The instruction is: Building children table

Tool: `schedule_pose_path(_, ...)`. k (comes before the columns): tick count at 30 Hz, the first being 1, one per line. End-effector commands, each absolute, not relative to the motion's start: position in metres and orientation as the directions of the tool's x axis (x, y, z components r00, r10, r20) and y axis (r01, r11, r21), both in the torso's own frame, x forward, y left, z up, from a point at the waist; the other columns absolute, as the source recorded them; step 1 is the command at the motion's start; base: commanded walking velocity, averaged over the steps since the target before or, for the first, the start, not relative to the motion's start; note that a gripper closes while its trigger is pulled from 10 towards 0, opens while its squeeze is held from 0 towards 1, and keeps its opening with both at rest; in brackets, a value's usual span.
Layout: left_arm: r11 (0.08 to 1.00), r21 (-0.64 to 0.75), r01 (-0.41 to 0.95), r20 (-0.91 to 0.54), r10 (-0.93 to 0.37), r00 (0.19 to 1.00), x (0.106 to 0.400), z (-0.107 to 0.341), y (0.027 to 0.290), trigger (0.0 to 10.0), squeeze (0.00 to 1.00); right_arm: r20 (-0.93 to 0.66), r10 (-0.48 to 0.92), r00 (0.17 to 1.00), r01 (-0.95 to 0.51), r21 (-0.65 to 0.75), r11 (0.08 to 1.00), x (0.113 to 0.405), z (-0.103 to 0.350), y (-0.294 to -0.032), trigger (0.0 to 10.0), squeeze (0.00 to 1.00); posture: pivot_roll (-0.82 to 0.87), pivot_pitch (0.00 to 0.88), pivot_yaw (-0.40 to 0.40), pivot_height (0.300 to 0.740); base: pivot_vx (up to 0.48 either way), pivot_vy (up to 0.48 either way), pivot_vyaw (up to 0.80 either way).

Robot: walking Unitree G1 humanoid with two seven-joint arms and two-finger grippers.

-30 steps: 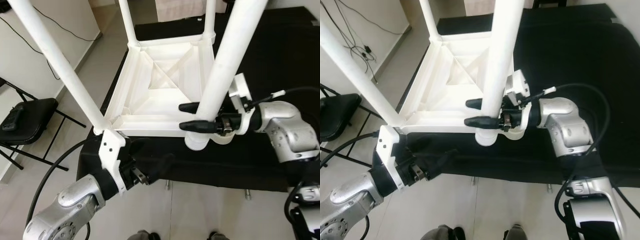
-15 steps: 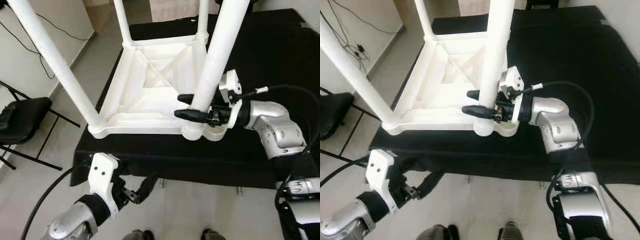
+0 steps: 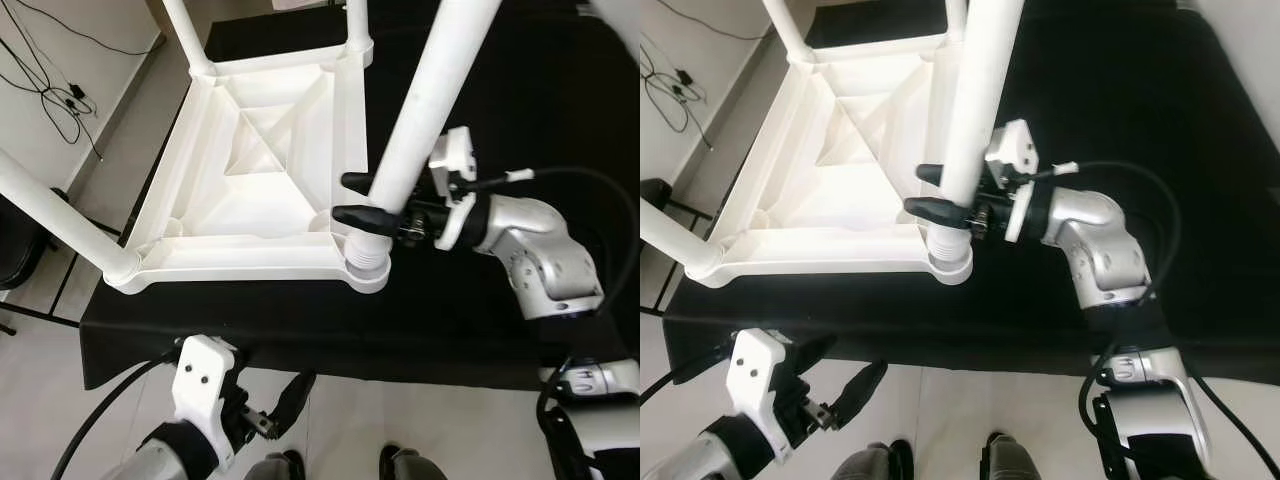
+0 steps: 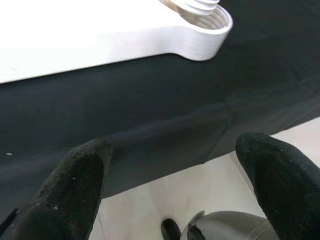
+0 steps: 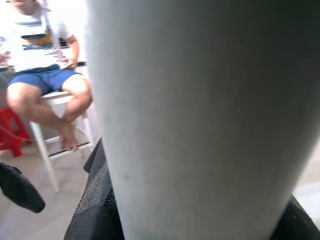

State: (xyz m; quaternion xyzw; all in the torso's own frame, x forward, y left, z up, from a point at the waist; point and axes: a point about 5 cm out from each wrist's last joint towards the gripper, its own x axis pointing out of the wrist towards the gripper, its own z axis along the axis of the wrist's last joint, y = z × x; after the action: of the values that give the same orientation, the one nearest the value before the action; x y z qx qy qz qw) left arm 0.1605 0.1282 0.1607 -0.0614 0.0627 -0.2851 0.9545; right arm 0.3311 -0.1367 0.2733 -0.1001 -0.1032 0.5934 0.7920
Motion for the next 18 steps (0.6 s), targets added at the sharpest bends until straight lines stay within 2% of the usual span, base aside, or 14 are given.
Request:
schedule_pose_path(1,0.830,-0.140,0.539,-0.073,-0.552,0.831,0.155,0.163,0.127,10.0,0.00,0.002,0.976,0.218,-0.938,-0.276,0.210,0.326,0.268,-0.128,10.0,0.00,-0.03,0.315,0.116,0.740,0.000,0.000,0.00)
schedule_pose_path(6,0.840,-0.124,0.528,-0.062,-0.538,0.841,0.155,0.164,0.127,10.0,0.00,-0.018,0.977,0.214,-0.932,-0.303,0.199,0.325,0.269,-0.125,10.0,0.00,-0.03,0.321,0.114,0.740,0.000,0.000,0.00)
schedule_pose_path(11,0.853,-0.145,0.502,-0.007,-0.508,0.861,0.158,0.164,0.129,10.0,0.00,-0.057,0.976,0.210,-0.924,-0.337,0.179,0.327,0.266,-0.106,10.0,0.00,-0.01,0.326,0.106,0.740,0.000,0.000,0.00)
schedule_pose_path(18,0.839,-0.127,0.529,0.007,-0.532,0.846,0.156,0.166,0.127,10.0,0.00,-0.059,0.983,0.172,-0.931,-0.334,0.143,0.326,0.272,-0.112,10.0,0.00,-0.02,0.335,0.106,0.740,0.000,0.000,0.00)
